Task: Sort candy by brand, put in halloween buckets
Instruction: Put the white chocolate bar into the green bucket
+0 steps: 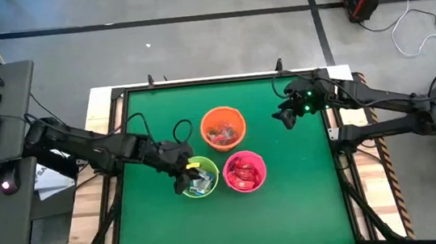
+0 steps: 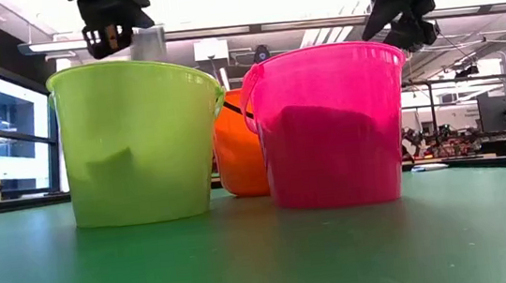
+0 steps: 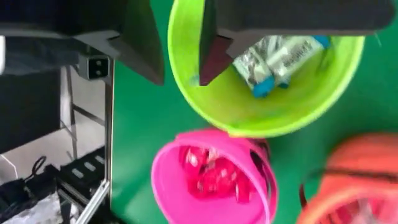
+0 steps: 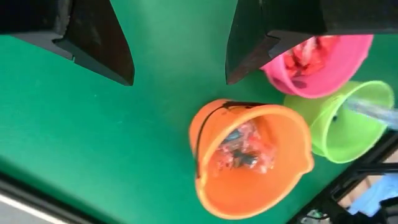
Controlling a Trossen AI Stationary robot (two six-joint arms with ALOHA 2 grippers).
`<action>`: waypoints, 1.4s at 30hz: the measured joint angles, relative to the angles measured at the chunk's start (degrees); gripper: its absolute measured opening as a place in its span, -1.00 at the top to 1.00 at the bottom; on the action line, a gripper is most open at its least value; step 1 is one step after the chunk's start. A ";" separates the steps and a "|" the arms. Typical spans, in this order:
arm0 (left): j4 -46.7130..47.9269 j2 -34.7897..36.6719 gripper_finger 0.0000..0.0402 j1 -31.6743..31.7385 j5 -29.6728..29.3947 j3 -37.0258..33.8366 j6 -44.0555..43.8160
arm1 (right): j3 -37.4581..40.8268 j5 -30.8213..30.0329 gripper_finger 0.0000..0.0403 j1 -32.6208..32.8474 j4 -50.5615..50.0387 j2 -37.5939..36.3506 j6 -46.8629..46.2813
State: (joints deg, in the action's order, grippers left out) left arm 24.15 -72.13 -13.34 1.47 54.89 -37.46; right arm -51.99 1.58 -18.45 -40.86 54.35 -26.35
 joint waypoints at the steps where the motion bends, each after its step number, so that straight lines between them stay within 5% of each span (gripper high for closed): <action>1: -0.60 0.08 0.52 0.00 -0.61 0.00 0.65 | 0.00 0.00 -0.22 0.50 -0.01 0.00 -0.69; 9: 2.38 1.07 0.08 0.00 0.63 0.02 1.72 | 0.00 -1.88 -0.22 3.00 -1.66 0.00 -16.49; 16: 8.20 5.36 0.00 -0.31 -4.66 0.02 3.63 | 0.00 -14.75 -0.22 2.42 -10.70 1.11 -29.27; 22: 7.58 10.47 -0.01 6.32 -12.83 0.02 6.16 | -0.02 -17.26 -0.22 -12.08 -12.70 7.73 -31.35; 31: 7.58 12.79 -0.01 29.51 -8.43 0.04 0.00 | -0.02 -6.29 -0.22 -37.95 2.50 24.21 -20.51; 36: 5.95 12.57 -0.01 38.16 -4.53 0.04 -5.40 | -0.06 -3.61 -0.22 -45.49 6.24 30.62 -20.17; 42: -1.20 12.54 -0.01 44.44 -2.78 0.04 -3.41 | -3.74 -2.26 -0.22 -47.09 6.34 36.42 -26.69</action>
State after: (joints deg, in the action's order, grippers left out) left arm 22.94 -59.59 31.10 -1.31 54.94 -40.87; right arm -55.73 -0.68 -65.54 -34.52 90.77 -53.04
